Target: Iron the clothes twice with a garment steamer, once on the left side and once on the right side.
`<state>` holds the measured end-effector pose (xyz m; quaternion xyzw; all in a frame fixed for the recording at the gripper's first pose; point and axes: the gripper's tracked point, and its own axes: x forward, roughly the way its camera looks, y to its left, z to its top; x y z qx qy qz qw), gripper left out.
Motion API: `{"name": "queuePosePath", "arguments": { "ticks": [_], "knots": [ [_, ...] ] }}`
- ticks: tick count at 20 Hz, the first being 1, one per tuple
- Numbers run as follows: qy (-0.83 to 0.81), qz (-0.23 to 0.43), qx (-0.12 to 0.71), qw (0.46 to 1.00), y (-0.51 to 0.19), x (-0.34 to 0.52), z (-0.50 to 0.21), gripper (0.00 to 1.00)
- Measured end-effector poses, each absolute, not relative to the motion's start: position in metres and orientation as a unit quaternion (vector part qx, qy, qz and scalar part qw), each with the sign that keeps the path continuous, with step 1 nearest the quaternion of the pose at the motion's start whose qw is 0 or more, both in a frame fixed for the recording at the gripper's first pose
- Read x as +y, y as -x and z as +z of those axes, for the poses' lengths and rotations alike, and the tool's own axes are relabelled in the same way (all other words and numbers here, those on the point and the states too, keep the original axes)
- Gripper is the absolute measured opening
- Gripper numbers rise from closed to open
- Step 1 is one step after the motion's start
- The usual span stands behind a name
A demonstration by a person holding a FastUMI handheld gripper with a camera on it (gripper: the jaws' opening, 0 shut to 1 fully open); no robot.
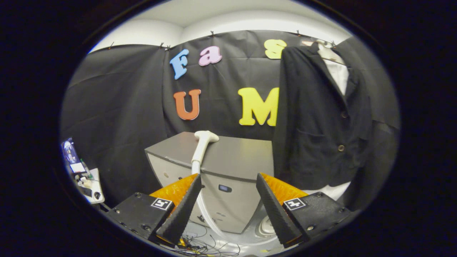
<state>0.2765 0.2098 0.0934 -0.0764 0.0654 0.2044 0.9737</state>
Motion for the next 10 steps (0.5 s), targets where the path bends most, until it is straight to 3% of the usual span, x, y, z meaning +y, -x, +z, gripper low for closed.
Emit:
{"name": "queuePosePath", "arguments": {
  "ticks": [7,10],
  "knots": [
    [0.111,0.275,0.12,0.947,-0.383,0.32,0.084,0.97],
    [0.13,0.283,0.149,0.939,-0.419,0.351,0.067,0.87]
  ]
}}
